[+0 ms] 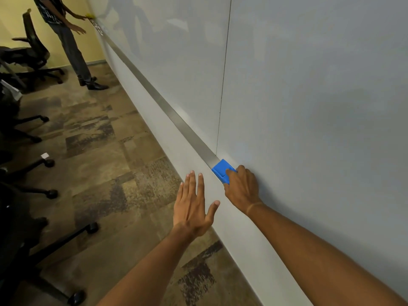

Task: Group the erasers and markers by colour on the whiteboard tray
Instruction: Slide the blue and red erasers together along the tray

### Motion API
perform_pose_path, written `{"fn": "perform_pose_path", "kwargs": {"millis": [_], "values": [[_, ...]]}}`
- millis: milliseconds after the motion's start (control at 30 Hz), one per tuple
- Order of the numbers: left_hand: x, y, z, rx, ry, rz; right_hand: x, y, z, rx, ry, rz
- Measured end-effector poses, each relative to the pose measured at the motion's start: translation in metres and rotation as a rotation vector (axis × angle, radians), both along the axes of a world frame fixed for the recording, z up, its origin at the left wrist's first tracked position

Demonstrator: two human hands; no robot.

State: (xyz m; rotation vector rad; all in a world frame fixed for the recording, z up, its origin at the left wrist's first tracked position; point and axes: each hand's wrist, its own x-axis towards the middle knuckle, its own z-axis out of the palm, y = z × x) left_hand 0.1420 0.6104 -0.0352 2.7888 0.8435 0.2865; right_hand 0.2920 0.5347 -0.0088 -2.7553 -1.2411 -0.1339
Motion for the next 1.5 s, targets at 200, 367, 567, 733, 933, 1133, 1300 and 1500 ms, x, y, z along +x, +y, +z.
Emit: {"fn": "perform_pose_path", "kwargs": {"millis": [200,367,567,733,933,1133,1300,1500], "values": [[0.013,0.028,-0.010,-0.025,0.022,-0.064,0.013,0.038,-0.007,-0.111,-0.037,-0.044],[0.017,0.051,-0.022,-0.045,0.039,-0.090,0.018,0.065,-0.013,-0.165,-0.042,-0.077],[0.016,0.069,-0.028,-0.049,0.039,-0.108,0.018,0.083,-0.020,-0.227,-0.063,-0.077],[0.015,0.074,-0.026,-0.058,0.037,-0.123,0.019,0.087,-0.022,-0.262,-0.101,-0.073],[0.013,0.078,-0.026,-0.052,0.032,-0.129,0.020,0.090,-0.023,-0.256,-0.065,-0.093],[0.012,0.079,-0.028,-0.038,0.021,-0.150,0.017,0.083,-0.026,-0.223,-0.052,-0.089],[0.012,0.072,-0.024,0.002,0.002,-0.204,0.001,0.057,-0.029,-0.091,0.005,-0.089],[0.007,0.054,-0.017,0.021,-0.008,-0.290,-0.030,0.003,-0.027,-0.037,0.030,-0.152]]}}
